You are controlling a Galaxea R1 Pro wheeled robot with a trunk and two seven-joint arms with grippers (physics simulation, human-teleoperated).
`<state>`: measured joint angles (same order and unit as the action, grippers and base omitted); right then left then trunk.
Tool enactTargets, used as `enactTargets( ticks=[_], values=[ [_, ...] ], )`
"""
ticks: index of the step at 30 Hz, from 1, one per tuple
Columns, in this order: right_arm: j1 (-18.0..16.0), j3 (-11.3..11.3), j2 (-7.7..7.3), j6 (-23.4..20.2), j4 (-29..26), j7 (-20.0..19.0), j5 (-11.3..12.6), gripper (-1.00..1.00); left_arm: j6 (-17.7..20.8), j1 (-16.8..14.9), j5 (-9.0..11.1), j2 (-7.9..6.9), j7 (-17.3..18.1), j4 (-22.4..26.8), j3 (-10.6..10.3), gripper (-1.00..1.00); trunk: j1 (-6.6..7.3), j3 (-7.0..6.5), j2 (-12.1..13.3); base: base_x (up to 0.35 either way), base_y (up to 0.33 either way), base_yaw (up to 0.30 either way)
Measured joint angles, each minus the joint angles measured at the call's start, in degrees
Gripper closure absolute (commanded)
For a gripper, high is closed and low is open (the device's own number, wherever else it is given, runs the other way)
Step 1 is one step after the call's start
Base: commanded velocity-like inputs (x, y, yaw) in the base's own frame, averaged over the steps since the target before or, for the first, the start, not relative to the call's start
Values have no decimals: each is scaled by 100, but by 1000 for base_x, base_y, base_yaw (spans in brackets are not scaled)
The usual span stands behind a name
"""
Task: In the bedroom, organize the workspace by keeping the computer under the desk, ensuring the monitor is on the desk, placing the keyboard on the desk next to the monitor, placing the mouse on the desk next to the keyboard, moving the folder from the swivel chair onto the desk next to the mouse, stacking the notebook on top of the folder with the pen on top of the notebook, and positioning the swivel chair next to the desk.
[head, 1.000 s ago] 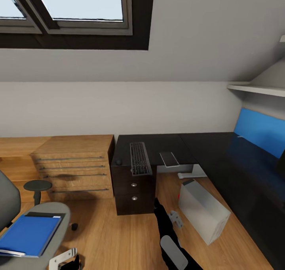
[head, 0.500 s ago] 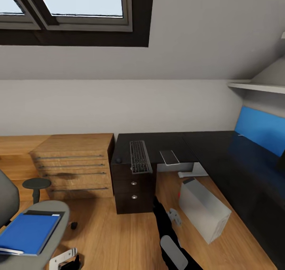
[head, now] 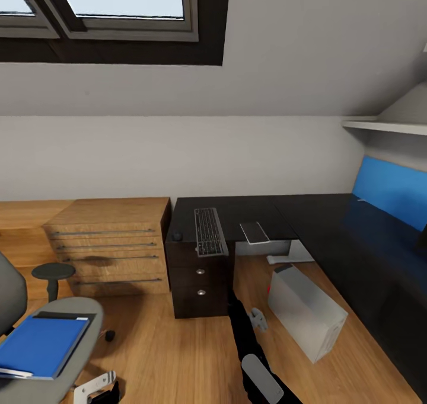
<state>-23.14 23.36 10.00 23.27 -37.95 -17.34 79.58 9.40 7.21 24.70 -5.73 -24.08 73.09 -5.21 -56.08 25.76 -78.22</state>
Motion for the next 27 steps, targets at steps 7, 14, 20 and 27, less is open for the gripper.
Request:
enactTargets(
  ticks=[7,14,20,27],
  values=[
    [0,8,0,0,-3,-3,6,-100,0,0,0,0,0,0,0,-100,-154,126,-281,0,0,0],
    [0,9,0,8,5,0,23,-100,0,0,0,0,0,0,0,-100,-308,252,-562,0,0,0],
    [5,7,0,9,6,4,28,-100,0,0,0,0,0,0,0,-100,-439,359,-802,0,0,0],
    [5,9,0,9,6,2,25,-100,0,0,0,0,0,0,0,-100,-593,485,-1083,0,0,0]
  ],
)
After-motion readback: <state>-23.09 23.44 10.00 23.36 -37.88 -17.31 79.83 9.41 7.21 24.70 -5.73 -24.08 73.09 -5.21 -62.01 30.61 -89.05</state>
